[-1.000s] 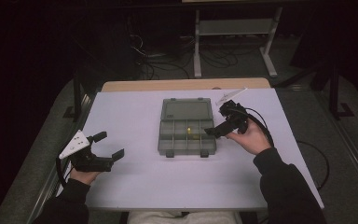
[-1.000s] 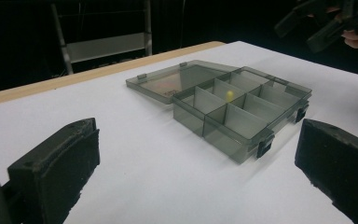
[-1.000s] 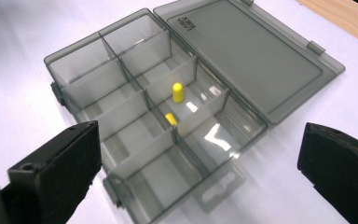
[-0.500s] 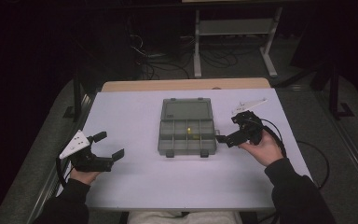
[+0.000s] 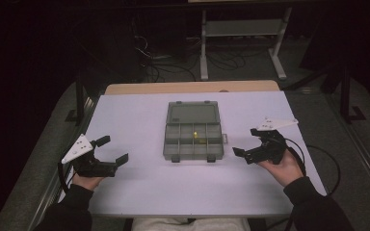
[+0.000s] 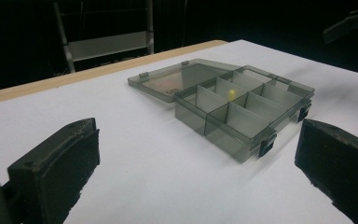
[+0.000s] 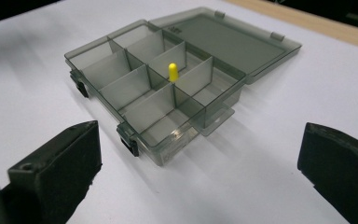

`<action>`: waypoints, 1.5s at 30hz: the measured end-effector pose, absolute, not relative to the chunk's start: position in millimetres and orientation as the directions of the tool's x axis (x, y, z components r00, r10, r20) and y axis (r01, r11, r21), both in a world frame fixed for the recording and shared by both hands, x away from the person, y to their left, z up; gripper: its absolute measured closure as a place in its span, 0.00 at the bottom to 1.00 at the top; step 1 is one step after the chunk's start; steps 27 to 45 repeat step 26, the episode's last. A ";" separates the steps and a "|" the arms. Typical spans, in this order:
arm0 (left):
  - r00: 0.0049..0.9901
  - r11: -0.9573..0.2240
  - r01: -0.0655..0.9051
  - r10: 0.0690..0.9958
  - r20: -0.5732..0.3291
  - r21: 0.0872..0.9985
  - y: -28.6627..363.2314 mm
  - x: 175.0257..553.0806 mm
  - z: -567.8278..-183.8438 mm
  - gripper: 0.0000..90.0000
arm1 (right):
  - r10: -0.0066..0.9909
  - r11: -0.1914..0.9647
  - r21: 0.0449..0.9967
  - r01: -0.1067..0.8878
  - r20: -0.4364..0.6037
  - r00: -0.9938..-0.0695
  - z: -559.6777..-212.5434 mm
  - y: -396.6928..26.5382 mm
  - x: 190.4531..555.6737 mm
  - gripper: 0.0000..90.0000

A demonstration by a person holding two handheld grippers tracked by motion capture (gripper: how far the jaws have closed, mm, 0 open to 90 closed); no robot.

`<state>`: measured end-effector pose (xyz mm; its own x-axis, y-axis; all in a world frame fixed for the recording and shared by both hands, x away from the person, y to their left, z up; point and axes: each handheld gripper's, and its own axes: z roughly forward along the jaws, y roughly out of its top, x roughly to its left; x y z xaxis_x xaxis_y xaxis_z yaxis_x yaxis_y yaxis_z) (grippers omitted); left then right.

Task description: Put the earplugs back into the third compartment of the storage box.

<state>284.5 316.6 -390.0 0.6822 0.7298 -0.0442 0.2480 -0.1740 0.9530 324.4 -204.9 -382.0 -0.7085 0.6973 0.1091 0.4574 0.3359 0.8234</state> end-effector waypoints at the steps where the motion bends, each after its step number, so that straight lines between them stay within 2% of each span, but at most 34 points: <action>1: 0.682 -0.175 0.249 0.730 -0.044 0.953 316.5 284.6 -390.0 0.00 | 0.700 0.327 0.832 0.449 0.106 -0.706 -383.3 -207.2 320.9 0.00; 15: 0.681 -0.176 0.255 0.730 -0.048 0.951 316.2 284.9 -390.3 0.00 | 0.714 0.238 0.907 0.348 0.079 -0.695 -403.1 -236.2 289.3 0.00; 26: 0.688 -0.178 0.259 0.724 -0.052 0.949 315.7 284.5 -390.1 0.00 | 0.731 0.187 0.928 0.323 0.089 -0.677 -410.6 -244.5 280.1 0.00; 45: 0.688 -0.178 0.259 0.724 -0.052 0.949 315.7 284.5 -390.1 0.00 | 0.731 0.187 0.928 0.323 0.089 -0.677 -410.6 -244.5 280.1 0.00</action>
